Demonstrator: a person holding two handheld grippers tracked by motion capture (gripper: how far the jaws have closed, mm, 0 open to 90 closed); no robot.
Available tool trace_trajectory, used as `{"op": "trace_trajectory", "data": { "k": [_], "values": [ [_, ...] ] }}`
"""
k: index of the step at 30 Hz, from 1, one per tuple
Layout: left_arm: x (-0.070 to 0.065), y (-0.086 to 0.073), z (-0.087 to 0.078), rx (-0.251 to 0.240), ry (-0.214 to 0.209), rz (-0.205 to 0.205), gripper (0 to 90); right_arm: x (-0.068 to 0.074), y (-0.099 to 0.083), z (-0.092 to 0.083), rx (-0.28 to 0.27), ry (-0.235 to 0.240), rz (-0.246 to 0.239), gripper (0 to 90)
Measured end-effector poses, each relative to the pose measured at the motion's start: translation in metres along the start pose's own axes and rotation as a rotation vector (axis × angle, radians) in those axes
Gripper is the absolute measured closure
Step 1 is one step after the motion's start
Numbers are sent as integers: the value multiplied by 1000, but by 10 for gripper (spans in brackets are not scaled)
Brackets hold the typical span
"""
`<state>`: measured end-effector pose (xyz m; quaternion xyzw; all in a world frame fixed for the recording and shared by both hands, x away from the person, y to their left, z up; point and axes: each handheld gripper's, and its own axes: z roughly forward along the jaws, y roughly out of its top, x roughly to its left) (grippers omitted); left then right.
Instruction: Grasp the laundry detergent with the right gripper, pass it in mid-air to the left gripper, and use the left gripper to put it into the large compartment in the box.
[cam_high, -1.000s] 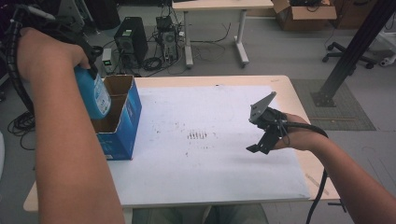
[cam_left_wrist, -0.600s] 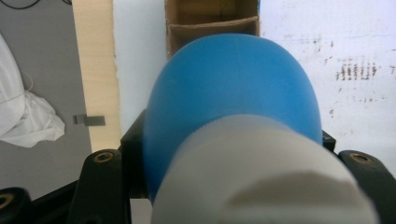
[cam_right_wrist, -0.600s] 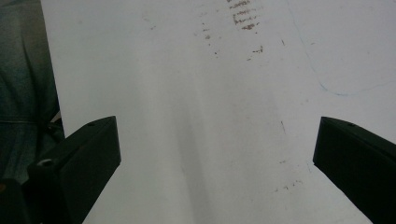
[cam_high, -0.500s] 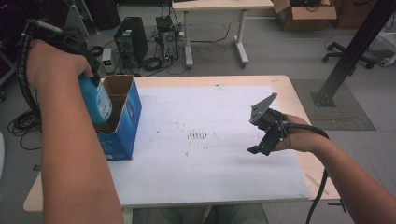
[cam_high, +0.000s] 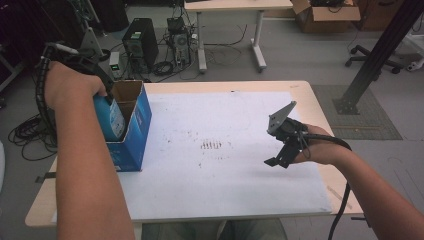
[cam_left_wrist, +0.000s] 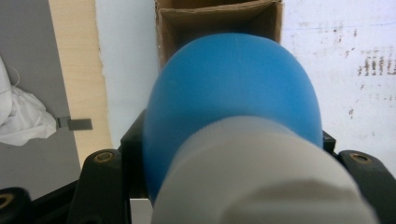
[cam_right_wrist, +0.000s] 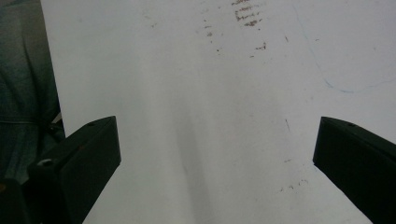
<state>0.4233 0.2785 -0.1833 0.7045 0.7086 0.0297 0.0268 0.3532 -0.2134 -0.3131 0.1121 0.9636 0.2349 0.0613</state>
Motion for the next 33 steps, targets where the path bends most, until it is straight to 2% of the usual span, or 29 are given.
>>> {"op": "trace_trajectory", "data": {
  "k": [17, 33],
  "values": [
    [-3, 0, 51, 43, -13, -6, 393, 1, 1, 2, -4, 6, -3, 9],
    [-4, 1, 85, 71, -14, -3, 392, 1, -2, 5, -4, 14, 6, 9]
  ]
}}
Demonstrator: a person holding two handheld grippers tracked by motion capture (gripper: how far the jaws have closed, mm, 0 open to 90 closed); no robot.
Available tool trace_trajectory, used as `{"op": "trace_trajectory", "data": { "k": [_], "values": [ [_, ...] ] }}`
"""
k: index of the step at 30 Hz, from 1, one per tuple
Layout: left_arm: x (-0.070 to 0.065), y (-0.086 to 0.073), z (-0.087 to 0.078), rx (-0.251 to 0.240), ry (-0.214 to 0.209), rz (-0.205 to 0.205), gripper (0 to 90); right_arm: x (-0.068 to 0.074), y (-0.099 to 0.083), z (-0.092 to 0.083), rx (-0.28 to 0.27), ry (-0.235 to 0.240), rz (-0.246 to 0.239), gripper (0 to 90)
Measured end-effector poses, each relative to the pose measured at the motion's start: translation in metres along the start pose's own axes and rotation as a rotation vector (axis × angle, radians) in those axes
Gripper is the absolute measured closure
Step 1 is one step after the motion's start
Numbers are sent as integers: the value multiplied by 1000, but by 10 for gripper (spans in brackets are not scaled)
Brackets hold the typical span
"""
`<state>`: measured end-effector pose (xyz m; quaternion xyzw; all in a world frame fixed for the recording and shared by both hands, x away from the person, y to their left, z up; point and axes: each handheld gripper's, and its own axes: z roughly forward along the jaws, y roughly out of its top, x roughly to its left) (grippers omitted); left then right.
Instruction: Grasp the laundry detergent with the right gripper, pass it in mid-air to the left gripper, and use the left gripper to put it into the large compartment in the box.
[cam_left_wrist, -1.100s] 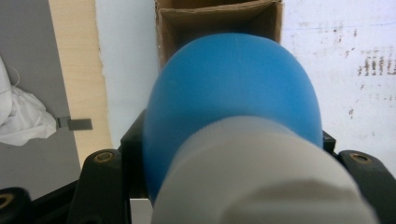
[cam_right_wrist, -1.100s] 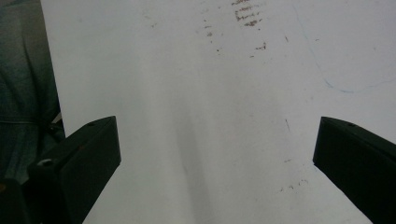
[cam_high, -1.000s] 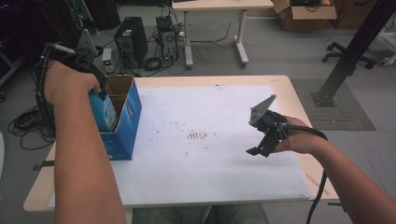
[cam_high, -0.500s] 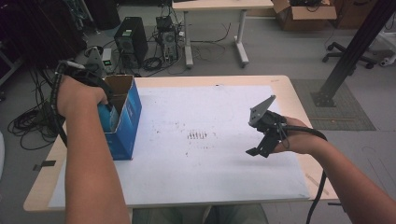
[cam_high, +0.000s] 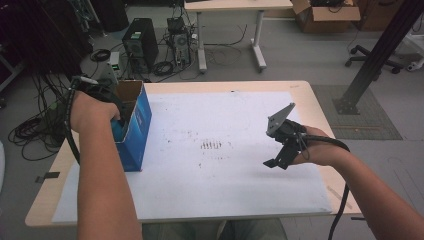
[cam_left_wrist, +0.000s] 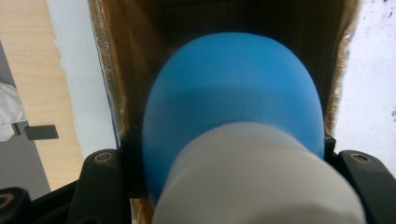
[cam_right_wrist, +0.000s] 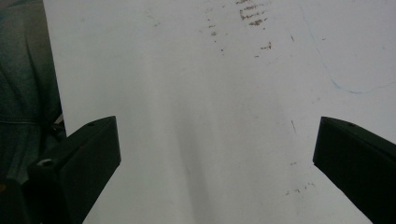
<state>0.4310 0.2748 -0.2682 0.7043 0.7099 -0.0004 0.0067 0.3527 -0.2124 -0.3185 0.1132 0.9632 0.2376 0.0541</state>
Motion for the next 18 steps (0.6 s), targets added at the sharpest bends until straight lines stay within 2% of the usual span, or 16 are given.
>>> {"op": "trace_trajectory", "data": {
  "k": [18],
  "values": [
    [3, 0, 22, 26, -1, 4, 391, 0, 4, 3, -2, 7, -9, 9]
  ]
}}
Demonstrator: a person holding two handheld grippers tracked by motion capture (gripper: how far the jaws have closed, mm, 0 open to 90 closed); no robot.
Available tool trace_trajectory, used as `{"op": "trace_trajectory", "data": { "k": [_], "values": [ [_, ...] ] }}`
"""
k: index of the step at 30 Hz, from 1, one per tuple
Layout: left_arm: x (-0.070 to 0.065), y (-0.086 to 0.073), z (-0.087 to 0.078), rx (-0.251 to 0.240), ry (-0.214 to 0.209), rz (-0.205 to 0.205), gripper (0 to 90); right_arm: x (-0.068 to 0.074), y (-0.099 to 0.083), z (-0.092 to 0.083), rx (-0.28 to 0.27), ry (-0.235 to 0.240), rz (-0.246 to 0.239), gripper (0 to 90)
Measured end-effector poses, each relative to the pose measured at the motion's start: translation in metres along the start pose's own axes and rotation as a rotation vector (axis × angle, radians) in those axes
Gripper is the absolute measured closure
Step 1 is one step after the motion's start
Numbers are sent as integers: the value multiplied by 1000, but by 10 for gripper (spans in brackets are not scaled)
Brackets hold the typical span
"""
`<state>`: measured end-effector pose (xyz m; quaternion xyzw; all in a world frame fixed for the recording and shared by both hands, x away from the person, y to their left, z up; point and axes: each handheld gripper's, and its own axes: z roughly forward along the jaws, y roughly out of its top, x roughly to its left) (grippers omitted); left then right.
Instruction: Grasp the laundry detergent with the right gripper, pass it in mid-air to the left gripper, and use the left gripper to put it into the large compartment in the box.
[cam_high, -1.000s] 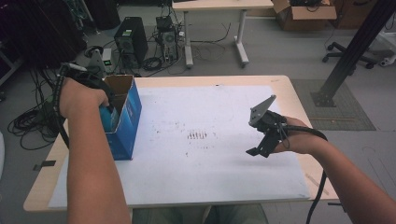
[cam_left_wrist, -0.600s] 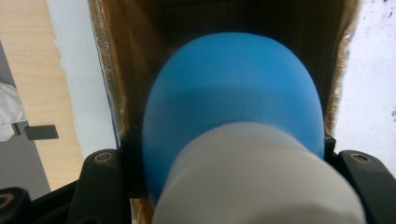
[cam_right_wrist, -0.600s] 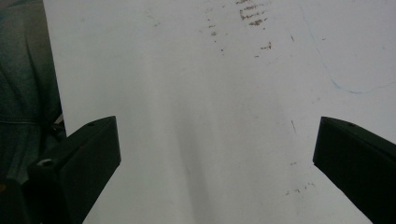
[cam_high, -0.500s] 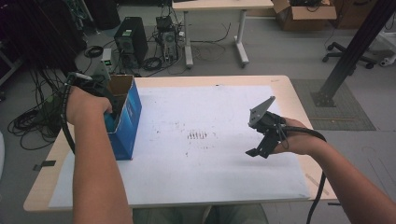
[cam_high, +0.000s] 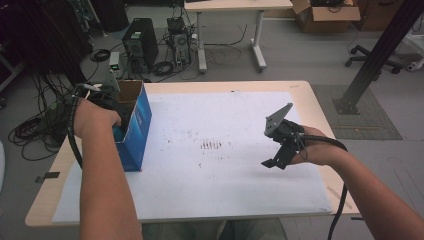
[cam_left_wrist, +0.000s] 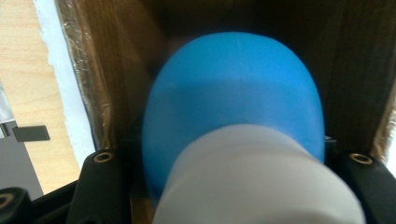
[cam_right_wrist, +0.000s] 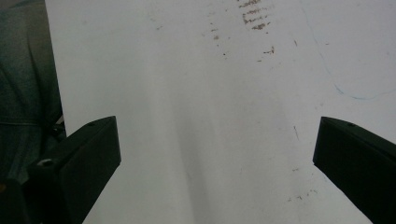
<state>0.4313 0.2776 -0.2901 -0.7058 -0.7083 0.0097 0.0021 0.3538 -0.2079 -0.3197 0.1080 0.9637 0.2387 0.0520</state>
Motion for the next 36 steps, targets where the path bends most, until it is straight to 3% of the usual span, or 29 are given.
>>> {"op": "trace_trajectory", "data": {
  "k": [18, 36],
  "values": [
    [-1, -2, 8, 11, 2, 9, 390, 3, 0, 1, -5, 4, -1, 9],
    [-4, -4, 6, -19, 4, 18, 345, 4, -2, 1, -14, 1, -1, 9]
  ]
}}
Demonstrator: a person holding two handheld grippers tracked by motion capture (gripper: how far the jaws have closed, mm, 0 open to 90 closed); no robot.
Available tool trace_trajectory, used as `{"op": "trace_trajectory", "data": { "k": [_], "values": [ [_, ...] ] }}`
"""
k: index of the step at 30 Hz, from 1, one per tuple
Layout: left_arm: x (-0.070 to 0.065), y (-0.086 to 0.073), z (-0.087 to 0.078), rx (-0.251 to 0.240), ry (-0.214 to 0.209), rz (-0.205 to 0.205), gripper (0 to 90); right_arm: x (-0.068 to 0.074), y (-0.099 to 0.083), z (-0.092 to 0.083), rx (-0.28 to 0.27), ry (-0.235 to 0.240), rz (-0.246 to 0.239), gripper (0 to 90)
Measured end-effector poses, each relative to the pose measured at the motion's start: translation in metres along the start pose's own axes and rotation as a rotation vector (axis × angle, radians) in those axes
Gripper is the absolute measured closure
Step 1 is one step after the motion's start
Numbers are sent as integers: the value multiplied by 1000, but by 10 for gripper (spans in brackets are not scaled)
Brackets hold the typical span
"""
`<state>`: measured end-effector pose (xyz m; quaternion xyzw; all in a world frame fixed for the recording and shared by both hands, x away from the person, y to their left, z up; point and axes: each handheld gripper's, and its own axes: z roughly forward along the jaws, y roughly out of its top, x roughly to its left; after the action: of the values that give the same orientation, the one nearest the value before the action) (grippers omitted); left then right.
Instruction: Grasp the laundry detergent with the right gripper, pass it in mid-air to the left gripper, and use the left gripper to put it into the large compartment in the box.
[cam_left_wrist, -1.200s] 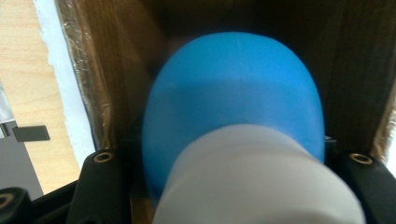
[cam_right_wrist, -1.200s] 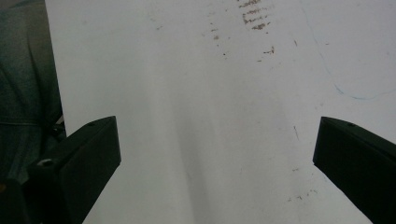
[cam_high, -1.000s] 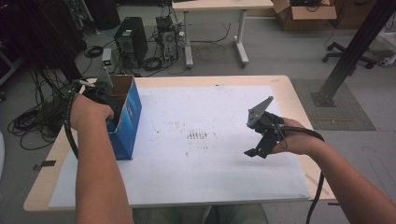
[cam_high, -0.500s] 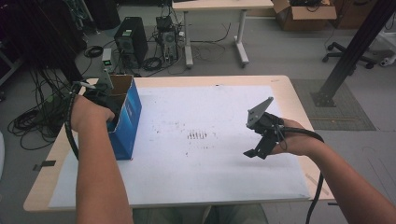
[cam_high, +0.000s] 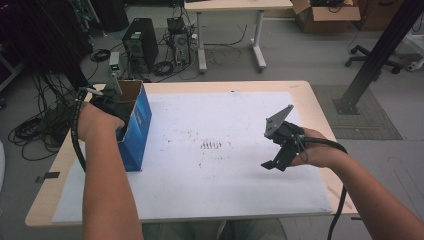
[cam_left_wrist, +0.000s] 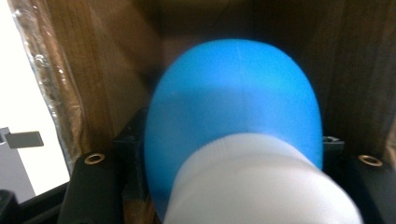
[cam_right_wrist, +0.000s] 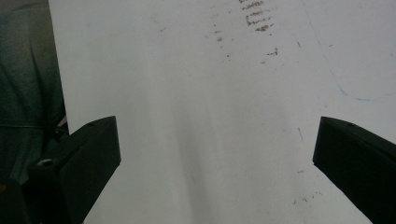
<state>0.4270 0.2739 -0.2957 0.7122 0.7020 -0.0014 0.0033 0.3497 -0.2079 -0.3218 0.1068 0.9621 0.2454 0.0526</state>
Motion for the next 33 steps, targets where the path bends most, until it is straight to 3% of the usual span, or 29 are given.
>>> {"op": "trace_trajectory", "data": {
  "k": [16, 22, 33],
  "values": [
    [-7, -4, -18, -2, 52, 6, 292, 1, 0, -2, -16, -1, -11, 9],
    [-8, -7, -29, -27, 72, 5, 259, 2, 0, -2, -23, 0, -13, 9],
    [-10, -13, -44, -41, 79, 2, 189, 3, -1, -7, -31, -7, -14, 10]
  ]
}}
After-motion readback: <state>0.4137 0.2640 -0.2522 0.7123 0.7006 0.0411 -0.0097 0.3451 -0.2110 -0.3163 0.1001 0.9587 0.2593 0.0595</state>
